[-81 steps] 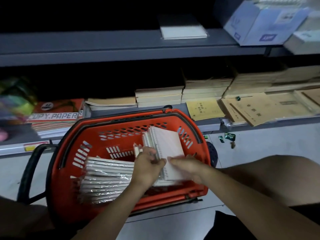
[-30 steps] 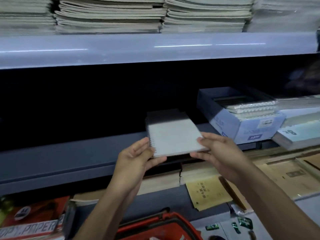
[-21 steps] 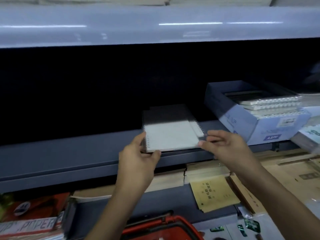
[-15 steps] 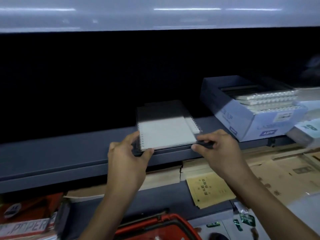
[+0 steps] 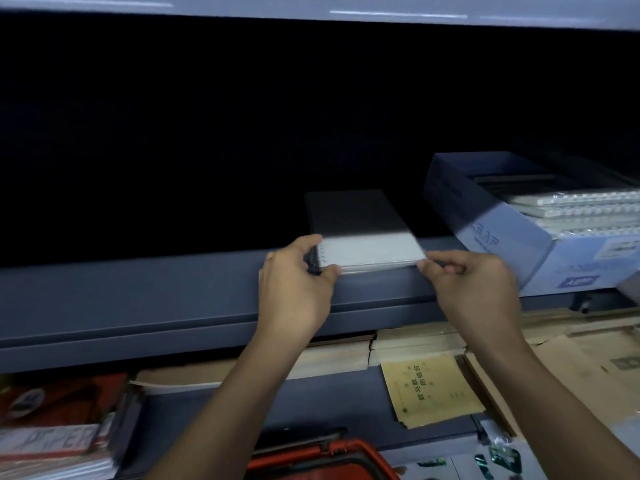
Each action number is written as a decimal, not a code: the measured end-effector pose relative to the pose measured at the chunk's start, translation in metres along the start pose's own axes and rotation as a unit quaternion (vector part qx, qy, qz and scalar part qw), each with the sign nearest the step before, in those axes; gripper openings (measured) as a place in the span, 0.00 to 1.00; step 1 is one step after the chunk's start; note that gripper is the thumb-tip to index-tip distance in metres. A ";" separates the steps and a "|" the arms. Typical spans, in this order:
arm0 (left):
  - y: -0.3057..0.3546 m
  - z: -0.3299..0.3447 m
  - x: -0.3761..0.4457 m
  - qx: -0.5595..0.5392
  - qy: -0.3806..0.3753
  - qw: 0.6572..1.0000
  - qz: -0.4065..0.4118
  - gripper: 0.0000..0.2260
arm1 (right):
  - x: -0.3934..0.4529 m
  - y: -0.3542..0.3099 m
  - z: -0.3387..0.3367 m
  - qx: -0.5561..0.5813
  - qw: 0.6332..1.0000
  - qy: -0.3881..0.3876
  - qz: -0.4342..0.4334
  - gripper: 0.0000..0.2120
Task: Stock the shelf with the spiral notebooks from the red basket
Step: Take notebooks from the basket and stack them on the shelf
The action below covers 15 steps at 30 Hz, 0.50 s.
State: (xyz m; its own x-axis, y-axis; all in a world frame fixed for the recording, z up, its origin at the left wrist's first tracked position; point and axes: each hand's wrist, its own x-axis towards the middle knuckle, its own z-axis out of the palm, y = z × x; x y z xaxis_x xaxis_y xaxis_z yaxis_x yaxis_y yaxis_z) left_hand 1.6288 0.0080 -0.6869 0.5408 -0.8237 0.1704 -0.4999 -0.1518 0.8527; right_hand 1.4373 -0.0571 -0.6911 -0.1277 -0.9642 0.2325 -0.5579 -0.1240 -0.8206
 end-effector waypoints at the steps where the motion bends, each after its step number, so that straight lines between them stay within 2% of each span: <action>1: -0.001 0.002 0.001 0.001 -0.001 1.000 0.000 0.23 | 0.000 0.000 0.001 0.002 1.000 0.002 0.002 0.09; 6: -0.004 -0.001 -0.002 -0.007 -0.018 1.000 0.005 0.28 | -0.001 0.001 0.000 0.010 1.000 0.006 -0.012 0.11; 10: 0.002 -0.022 -0.022 -0.076 0.011 0.997 0.015 0.27 | -0.022 -0.003 -0.009 0.057 0.997 0.009 -0.042 0.14; 15: 0.001 -0.051 -0.060 -0.111 0.001 0.994 0.009 0.25 | -0.075 -0.020 -0.022 0.112 0.991 -0.072 -0.028 0.17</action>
State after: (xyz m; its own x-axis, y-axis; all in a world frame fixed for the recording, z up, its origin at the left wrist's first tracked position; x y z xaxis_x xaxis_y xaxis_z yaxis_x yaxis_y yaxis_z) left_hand 1.6303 0.0854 -0.6708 0.5339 -0.8246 0.1871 -0.3477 -0.0124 0.9375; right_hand 1.4399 0.0224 -0.6808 0.0261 -0.9757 0.2177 -0.3618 -0.2122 -0.9078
